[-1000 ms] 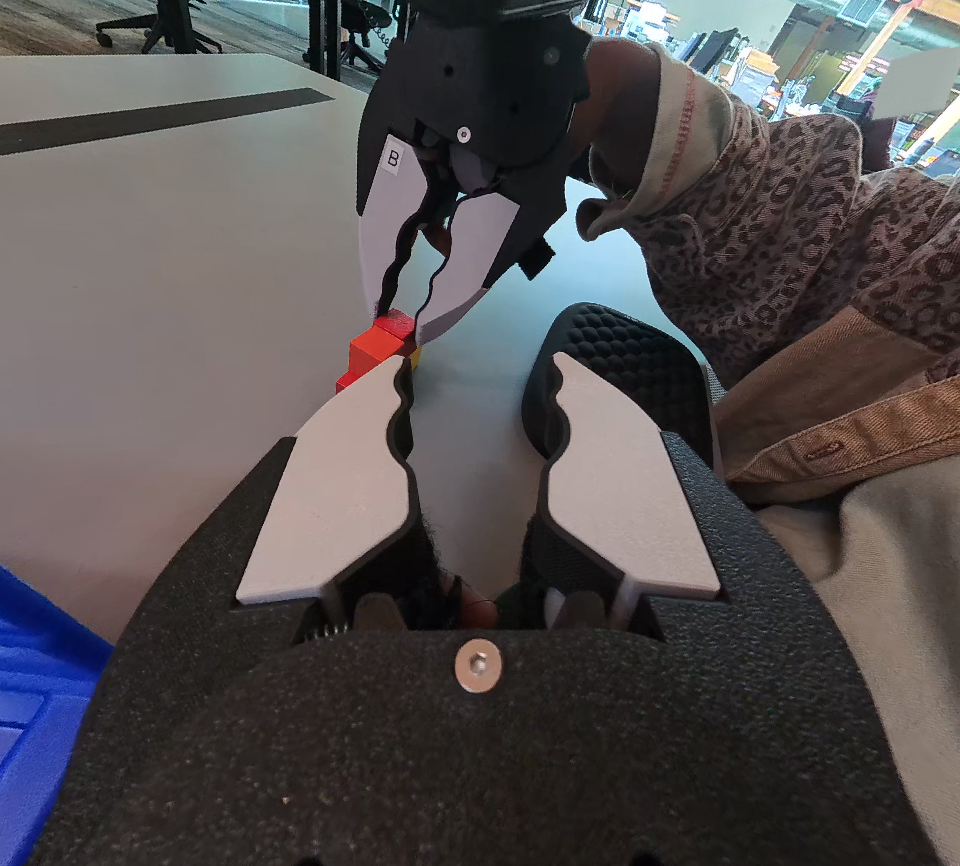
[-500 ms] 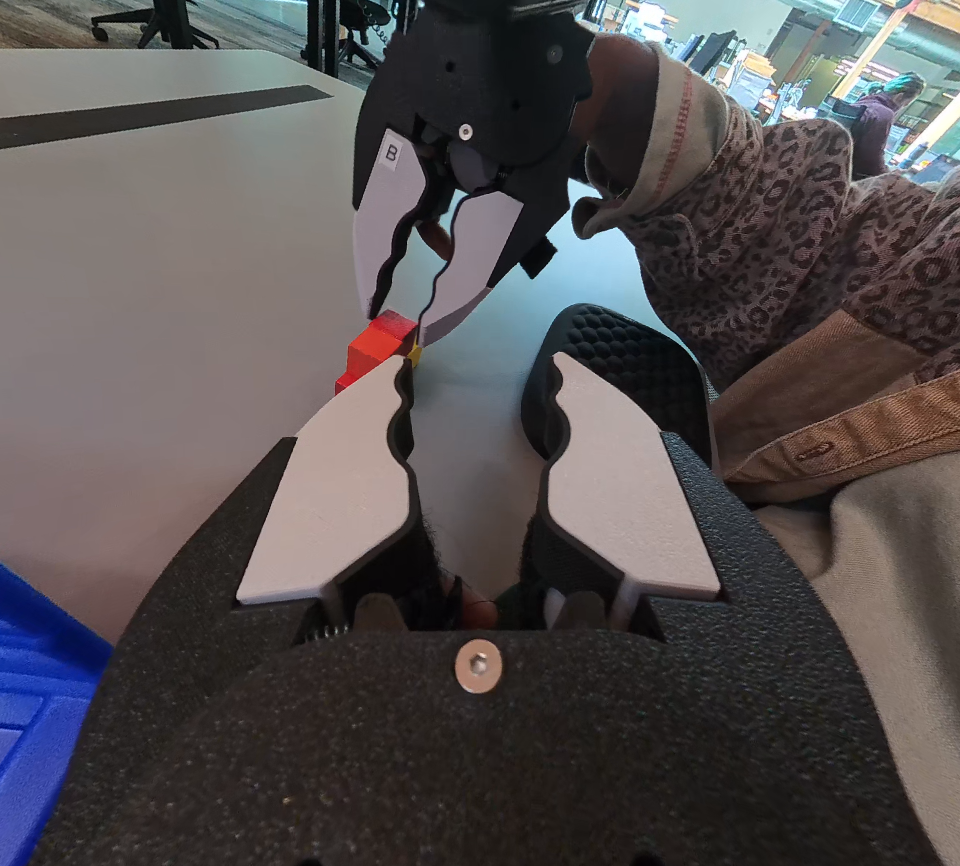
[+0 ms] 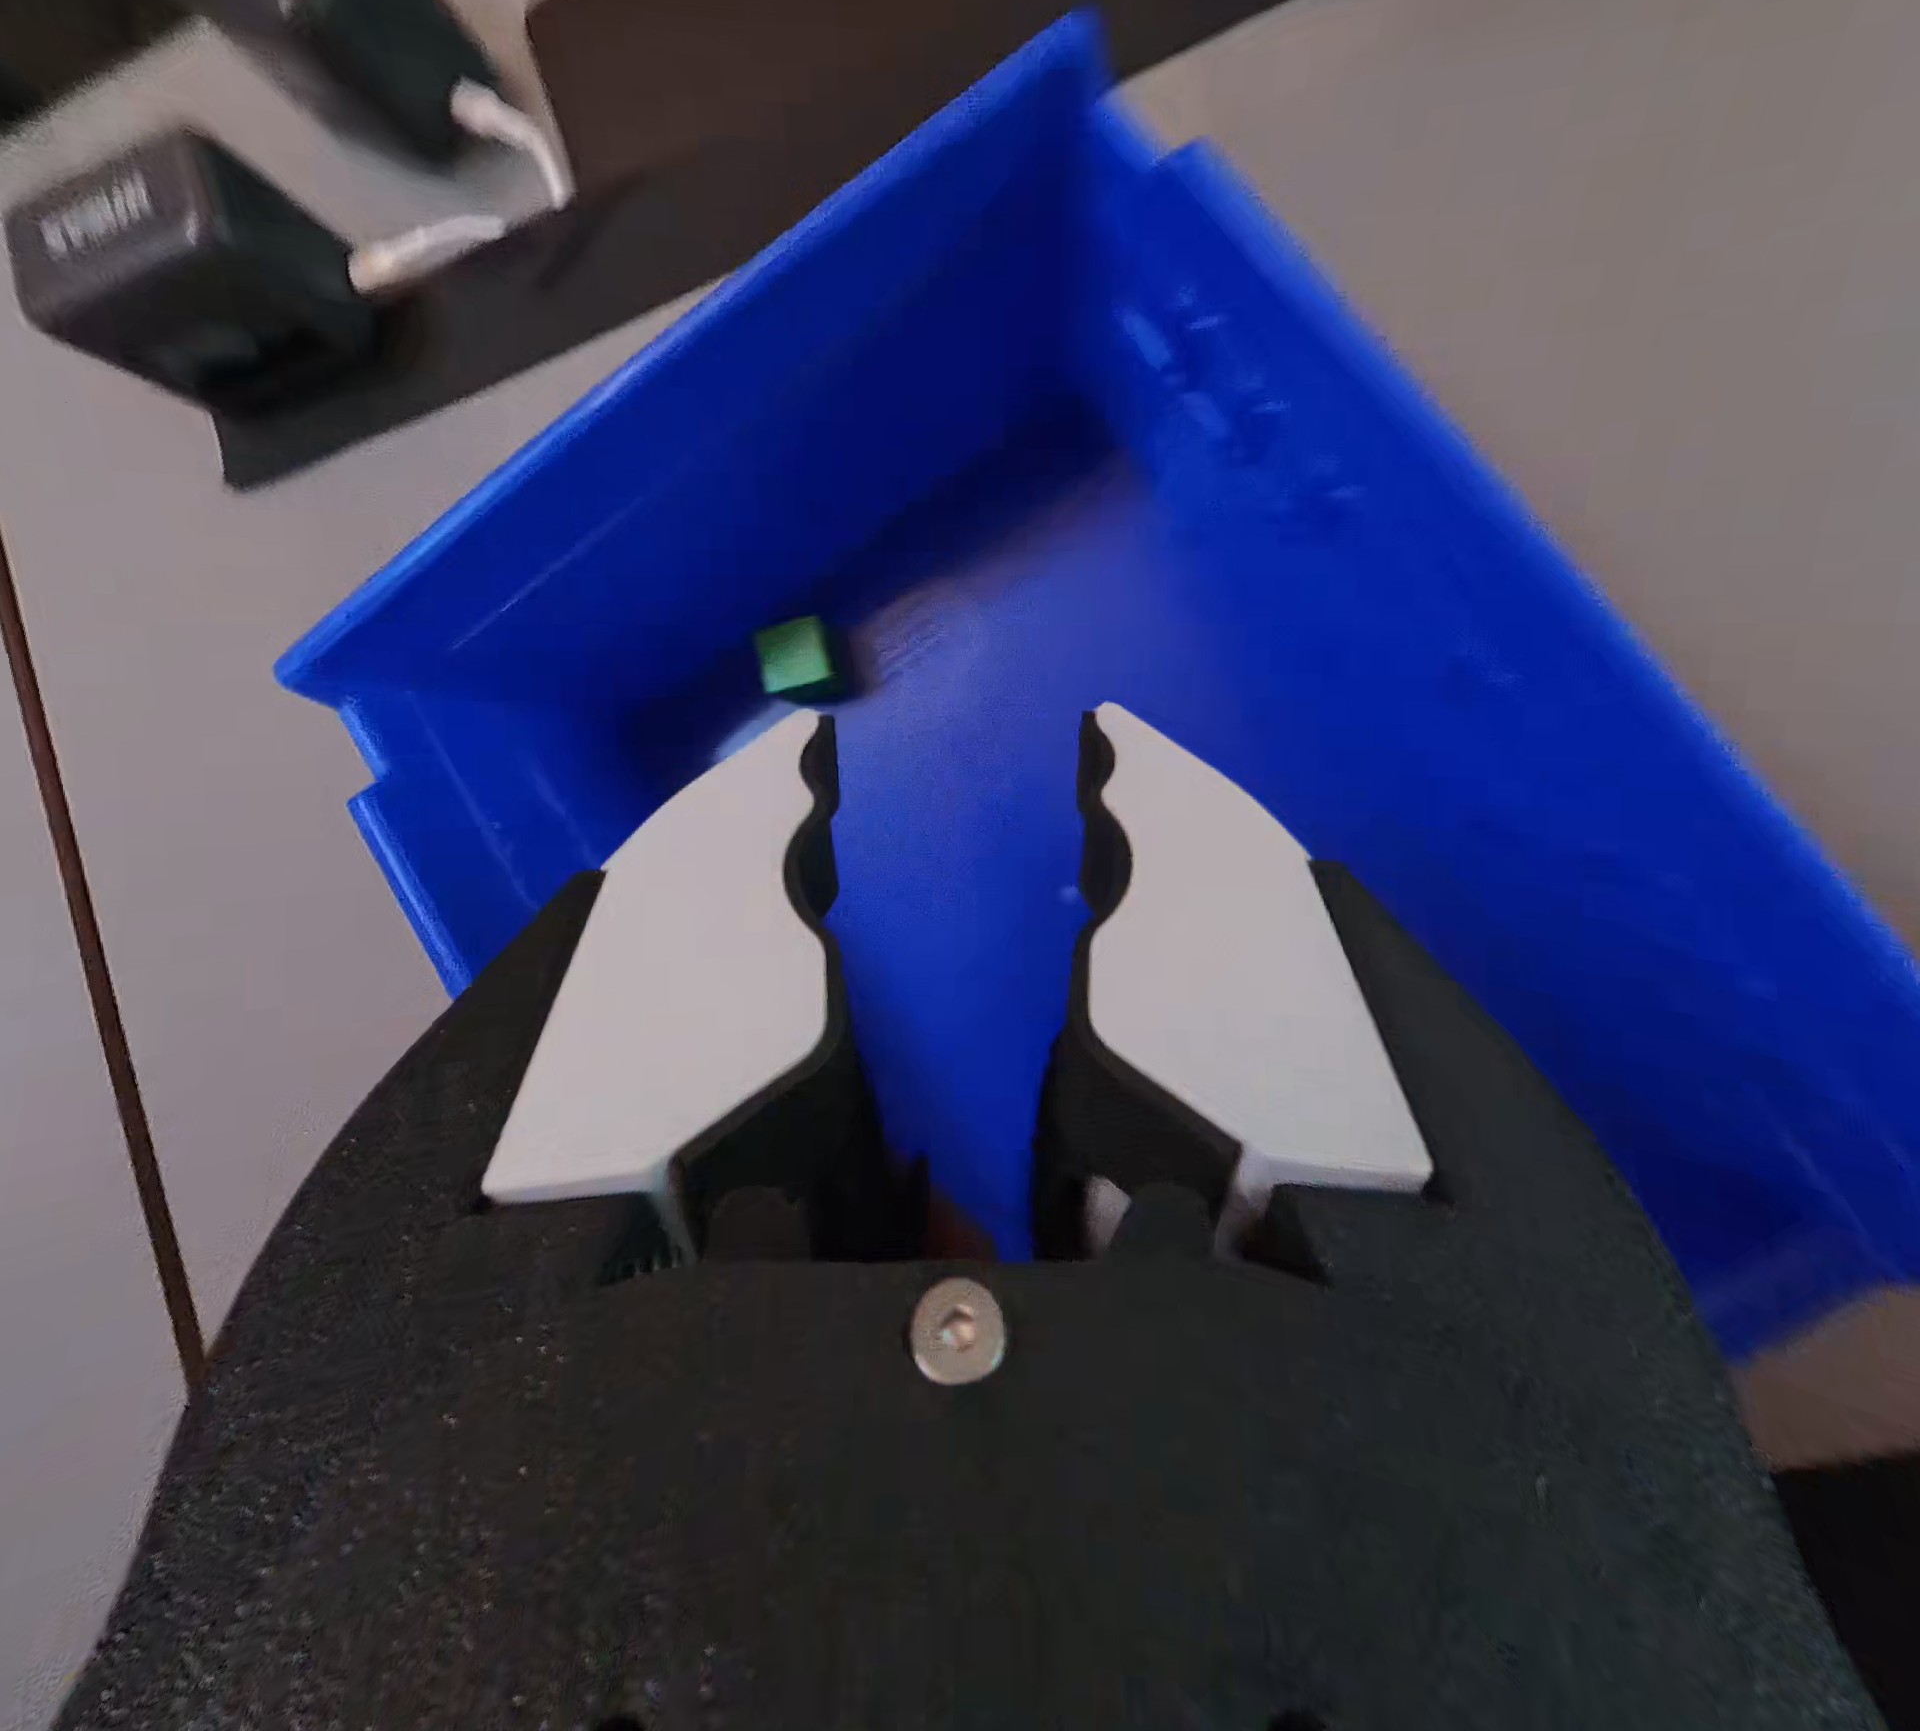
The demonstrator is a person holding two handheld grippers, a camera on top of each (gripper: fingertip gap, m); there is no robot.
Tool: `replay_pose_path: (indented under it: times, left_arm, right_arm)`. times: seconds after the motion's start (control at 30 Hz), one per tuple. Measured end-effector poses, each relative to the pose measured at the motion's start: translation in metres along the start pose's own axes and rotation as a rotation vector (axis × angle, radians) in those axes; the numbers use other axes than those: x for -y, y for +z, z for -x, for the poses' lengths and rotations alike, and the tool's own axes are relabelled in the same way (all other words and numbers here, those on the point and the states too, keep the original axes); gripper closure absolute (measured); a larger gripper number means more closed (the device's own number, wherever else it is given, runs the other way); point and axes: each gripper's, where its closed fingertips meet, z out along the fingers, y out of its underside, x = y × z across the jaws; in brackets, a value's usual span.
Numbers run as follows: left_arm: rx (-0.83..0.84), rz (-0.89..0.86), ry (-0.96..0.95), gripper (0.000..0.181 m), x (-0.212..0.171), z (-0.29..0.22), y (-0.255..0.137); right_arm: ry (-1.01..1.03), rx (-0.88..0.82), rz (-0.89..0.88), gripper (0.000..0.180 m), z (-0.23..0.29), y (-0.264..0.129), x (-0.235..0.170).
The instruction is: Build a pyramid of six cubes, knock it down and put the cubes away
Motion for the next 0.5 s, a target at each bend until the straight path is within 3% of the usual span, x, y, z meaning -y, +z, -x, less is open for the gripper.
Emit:
replay_pose_path:
  times: [0.03,0.23,0.33,0.4,0.5]
  left_arm:
    - [0.017,0.072,-0.018,0.134,-0.005,0.012,0.017]
    - [0.064,0.308,-0.111,0.133,-0.032,0.050,0.083]
    - [0.037,0.325,-0.145,0.138,-0.036,0.053,0.095]
    - [0.006,0.313,-0.153,0.156,-0.034,0.051,0.099]
    - [-0.071,0.263,-0.157,0.160,-0.026,0.038,0.088]
  right_arm:
    - [0.006,0.000,-0.013,0.141,-0.001,-0.002,-0.001]
    - [0.028,-0.021,-0.055,0.143,-0.006,-0.014,-0.003]
    - [0.035,-0.030,-0.059,0.143,-0.009,-0.017,-0.007]
    - [0.039,-0.033,-0.059,0.143,-0.011,-0.017,-0.008]
    - [0.049,-0.027,-0.064,0.144,-0.011,-0.015,-0.007]
